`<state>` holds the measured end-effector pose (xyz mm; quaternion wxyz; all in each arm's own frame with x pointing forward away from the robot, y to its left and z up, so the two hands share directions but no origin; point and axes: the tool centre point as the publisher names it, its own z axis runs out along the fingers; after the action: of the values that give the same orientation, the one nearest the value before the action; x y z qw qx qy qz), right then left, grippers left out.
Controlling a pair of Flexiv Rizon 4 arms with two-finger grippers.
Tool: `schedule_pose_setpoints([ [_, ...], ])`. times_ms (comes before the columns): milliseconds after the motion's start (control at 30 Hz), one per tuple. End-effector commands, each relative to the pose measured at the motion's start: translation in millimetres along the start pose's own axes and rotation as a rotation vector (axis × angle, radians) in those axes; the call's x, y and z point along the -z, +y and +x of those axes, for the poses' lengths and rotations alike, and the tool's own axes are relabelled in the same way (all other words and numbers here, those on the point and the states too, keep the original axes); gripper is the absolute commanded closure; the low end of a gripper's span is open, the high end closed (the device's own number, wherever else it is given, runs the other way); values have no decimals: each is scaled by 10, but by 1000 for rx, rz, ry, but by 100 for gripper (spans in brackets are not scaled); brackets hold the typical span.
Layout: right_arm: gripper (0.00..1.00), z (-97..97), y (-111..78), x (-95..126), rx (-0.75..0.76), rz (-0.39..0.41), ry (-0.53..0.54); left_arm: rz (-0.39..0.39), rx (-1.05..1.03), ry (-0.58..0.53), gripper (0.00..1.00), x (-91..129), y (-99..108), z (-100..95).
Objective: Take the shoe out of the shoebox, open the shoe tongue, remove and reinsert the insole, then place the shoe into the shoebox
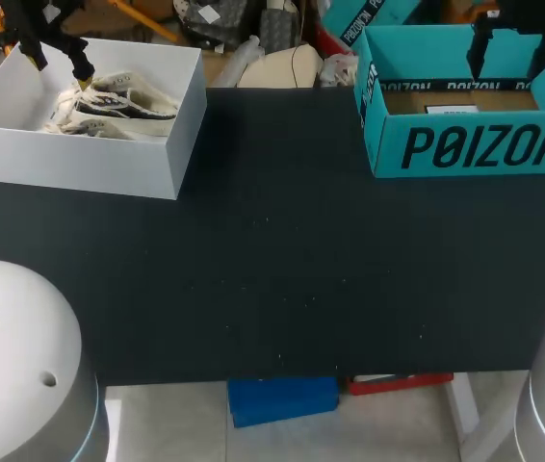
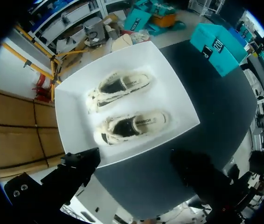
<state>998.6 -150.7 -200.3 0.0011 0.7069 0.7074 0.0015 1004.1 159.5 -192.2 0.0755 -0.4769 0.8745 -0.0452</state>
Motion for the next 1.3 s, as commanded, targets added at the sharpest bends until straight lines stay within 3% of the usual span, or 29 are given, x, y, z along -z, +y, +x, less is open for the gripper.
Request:
schedule_pose_setpoints([
  [33, 0, 2, 4, 3, 0, 1, 0, 188, -284, -43, 0, -5, 89, 34],
  [167, 0, 2, 4, 3, 0, 1, 0, 188, -284, -43, 0, -5, 89, 34],
  [467, 0, 2, 4, 3, 0, 1, 0, 139, -658, -36, 0, -176, -174, -261],
  [600, 0, 2, 4, 3, 0, 1, 0, 79, -758, -20, 18, -308, -254, -353],
  [667, 0, 2, 4, 3, 0, 1, 0, 49, -847, -42, 44, -374, -294, -378],
  [700, 0, 2, 4, 3, 0, 1, 0, 42, -875, -27, 50, -400, -308, -378],
  [767, 0, 2, 4, 3, 0, 1, 0, 28, -938, -47, 43, -456, -341, -381],
  [833, 0, 2, 4, 3, 0, 1, 0, 13, -964, -54, 28, -506, -376, -391],
  [900, 0, 2, 4, 3, 0, 1, 0, 4, -972, -52, 44, -567, -402, -391],
  [933, 0, 2, 4, 3, 0, 1, 0, -3, -976, -55, 44, -602, -412, -392],
  [1100, 0, 2, 4, 3, 0, 1, 0, -3, -1000, -16, 41, -790, -435, -349],
  [1200, 0, 2, 4, 3, 0, 1, 0, -13, -1038, 7, 31, -935, -431, -287],
  [1300, 0, 2, 4, 3, 0, 1, 0, -18, -1041, 14, 36, -1059, -453, -271],
])
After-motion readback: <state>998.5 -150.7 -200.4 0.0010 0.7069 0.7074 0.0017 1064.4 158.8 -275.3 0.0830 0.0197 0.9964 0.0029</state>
